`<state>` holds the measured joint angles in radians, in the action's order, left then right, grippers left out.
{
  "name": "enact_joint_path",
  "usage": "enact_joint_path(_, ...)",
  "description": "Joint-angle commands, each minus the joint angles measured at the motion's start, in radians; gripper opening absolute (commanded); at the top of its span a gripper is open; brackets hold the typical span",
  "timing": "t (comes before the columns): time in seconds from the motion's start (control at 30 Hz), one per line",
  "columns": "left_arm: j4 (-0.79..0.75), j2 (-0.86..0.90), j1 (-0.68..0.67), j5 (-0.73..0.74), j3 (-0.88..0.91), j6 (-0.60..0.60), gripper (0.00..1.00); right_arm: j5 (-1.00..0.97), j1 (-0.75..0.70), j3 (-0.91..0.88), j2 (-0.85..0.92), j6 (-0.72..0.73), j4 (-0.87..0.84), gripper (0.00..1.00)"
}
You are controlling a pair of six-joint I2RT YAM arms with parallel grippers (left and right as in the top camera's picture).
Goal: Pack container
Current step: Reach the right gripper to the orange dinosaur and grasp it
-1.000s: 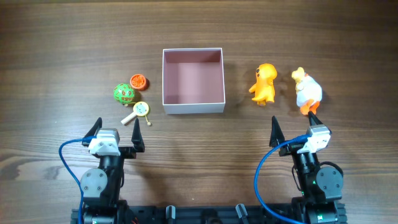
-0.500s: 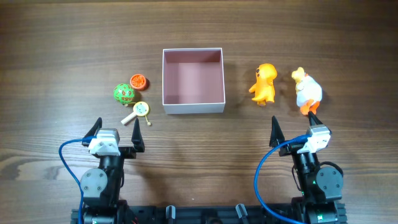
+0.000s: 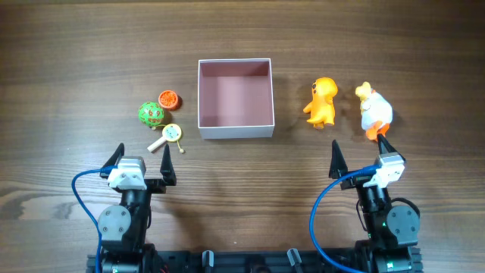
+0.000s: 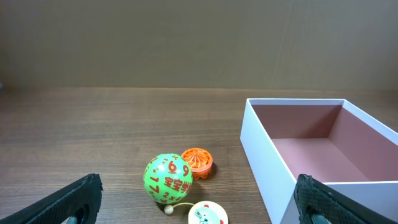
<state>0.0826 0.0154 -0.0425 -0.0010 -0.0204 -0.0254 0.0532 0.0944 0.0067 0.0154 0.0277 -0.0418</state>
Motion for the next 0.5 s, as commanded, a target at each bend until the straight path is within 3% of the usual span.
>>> enact_joint_path(0.0, -0.001, -0.009, 0.008, 0.012, 0.010, -0.020, 1.00, -0.023, -0.004, 0.092, 0.020, 0.021, 0.072, 1.00)
enact_joint_path(0.07, -0.001, -0.009, 0.008, 0.012, 0.010, -0.020, 1.00, -0.079, -0.004, 0.170, 0.084, -0.009, 0.130, 1.00)
enact_joint_path(0.2, -0.001, -0.009, 0.008, 0.012, 0.010, -0.020, 1.00, -0.098, -0.004, 0.471, 0.389, -0.050, 0.226, 1.00)
enact_joint_path(0.37, -0.001, -0.009, 0.008, 0.012, 0.010, -0.020, 1.00, -0.066, -0.004, 1.001, 0.868, -0.020, 0.596, 1.00)
enact_joint_path(0.47, -0.001, -0.009, 0.008, 0.012, 0.010, -0.020, 1.00, -0.027, -0.004, 1.200, 1.095, -0.027, 0.753, 1.00)
